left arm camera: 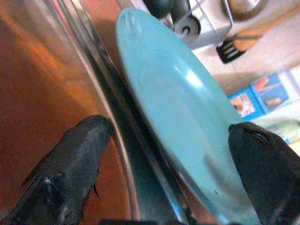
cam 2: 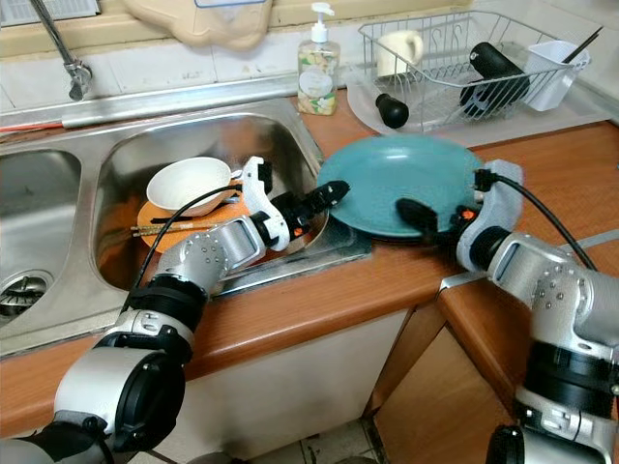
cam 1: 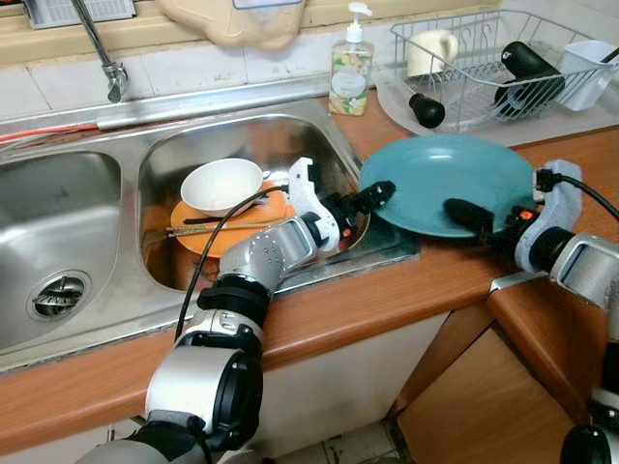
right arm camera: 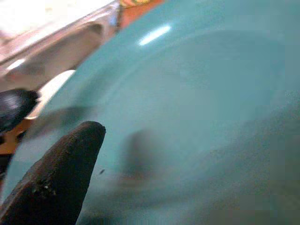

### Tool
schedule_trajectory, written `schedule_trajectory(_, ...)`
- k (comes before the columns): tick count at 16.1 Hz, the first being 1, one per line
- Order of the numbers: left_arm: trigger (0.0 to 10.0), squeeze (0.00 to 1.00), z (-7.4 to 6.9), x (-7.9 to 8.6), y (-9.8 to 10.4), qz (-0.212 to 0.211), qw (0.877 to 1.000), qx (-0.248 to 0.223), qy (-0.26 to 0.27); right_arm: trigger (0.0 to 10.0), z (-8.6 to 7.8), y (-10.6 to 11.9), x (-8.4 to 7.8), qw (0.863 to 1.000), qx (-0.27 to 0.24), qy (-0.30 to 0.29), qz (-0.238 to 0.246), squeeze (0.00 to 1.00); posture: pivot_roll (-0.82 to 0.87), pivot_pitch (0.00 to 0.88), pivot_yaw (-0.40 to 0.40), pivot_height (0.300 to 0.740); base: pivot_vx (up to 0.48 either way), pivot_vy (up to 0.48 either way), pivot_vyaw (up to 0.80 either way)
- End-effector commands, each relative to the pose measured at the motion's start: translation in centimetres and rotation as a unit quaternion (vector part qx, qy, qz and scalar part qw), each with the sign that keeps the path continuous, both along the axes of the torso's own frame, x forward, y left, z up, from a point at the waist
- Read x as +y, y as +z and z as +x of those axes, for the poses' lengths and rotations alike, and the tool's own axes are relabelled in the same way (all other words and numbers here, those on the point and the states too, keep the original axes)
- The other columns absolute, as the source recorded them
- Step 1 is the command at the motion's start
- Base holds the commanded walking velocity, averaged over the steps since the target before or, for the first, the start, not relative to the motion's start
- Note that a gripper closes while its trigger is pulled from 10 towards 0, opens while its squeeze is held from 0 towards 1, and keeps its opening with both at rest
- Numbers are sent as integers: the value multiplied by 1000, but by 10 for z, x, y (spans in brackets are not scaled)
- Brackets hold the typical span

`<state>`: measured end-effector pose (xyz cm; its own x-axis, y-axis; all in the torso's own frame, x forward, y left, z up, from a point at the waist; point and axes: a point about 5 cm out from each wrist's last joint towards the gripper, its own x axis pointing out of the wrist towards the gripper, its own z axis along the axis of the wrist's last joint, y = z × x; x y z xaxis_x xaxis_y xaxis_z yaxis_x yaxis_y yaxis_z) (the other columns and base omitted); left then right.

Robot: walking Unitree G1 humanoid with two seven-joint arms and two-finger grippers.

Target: Kitchen organization

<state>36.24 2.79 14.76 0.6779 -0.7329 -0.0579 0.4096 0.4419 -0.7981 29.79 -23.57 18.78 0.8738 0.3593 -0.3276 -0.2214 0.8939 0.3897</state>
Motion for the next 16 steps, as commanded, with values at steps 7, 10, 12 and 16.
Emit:
schedule_trajectory(7, 0, 0, 4, 1, 7, -17, 1000, -13, 11, 10000, -2, 6, 13, 999, -21, 22, 22, 0, -205, 0, 67, 740, 0, 0, 0)
schedule_trajectory(10, 667, 0, 5, 8, 9, -9, 999, -29, 16, 0, 1, 4, 9, 999, -20, -12, 41, 0, -203, 0, 69, 740, 0, 0, 0)
schedule_trajectory(12, 1686, 0, 5, 16, 10, -3, 999, -45, 17, 0, 3, 1, 5, 998, -15, -36, 55, 0, -200, 0, 67, 740, 0, 0, 0)
schedule_trajectory(16, 10000, 0, 3, 29, 12, 23, 997, -77, 18, 0, 4, 1, 7, 997, -15, -39, 66, 0, -194, 0, 63, 740, 0, 0, 0)
